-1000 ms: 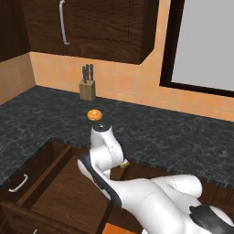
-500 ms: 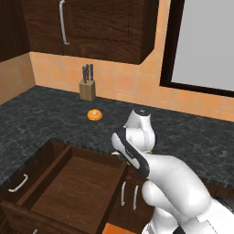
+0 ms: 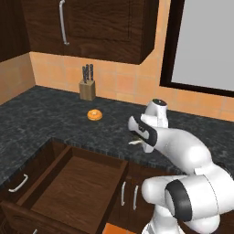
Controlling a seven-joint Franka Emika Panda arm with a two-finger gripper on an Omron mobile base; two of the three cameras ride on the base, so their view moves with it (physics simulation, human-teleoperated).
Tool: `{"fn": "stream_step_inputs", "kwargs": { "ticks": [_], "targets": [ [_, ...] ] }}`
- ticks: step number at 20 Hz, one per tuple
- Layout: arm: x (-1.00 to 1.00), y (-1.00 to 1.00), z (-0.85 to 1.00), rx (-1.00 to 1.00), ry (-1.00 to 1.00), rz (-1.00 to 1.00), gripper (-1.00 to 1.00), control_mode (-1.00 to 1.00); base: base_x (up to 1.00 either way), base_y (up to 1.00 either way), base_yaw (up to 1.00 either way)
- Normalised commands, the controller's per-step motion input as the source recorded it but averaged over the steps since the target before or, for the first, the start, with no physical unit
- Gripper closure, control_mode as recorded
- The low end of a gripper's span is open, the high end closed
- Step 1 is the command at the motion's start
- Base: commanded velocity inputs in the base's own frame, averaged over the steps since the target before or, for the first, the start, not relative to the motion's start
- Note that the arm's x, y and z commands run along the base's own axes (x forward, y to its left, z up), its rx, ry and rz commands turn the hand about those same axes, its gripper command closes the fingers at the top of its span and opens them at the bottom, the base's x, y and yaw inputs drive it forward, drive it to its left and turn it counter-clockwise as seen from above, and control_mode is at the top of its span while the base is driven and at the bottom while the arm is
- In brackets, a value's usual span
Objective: Pick the dish brush from the drawer and place it on the counter.
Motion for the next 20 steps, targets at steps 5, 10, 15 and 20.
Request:
{"fn": "stream_step_inputs", "kwargs": {
  "ticks": [5, 10, 15, 20],
  "targets": [
    [0.73, -0.51, -0.03, 0.0, 0.06, 0.0, 1.0, -1.0, 0.0, 0.0, 0.0],
    [0.53, -0.18, -0.48, -0.06, 0.0, -0.01, 1.0, -1.0, 0.0, 0.0, 0.0],
    [0.69, -0.12, -0.73, -0.05, 0.0, 0.0, 1.0, -1.0, 0.0, 0.0, 0.0],
    [0.51, -0.02, -0.82, -0.05, 0.01, 0.0, 1.0, -1.0, 0.0, 0.0, 0.0]
  ]
}}
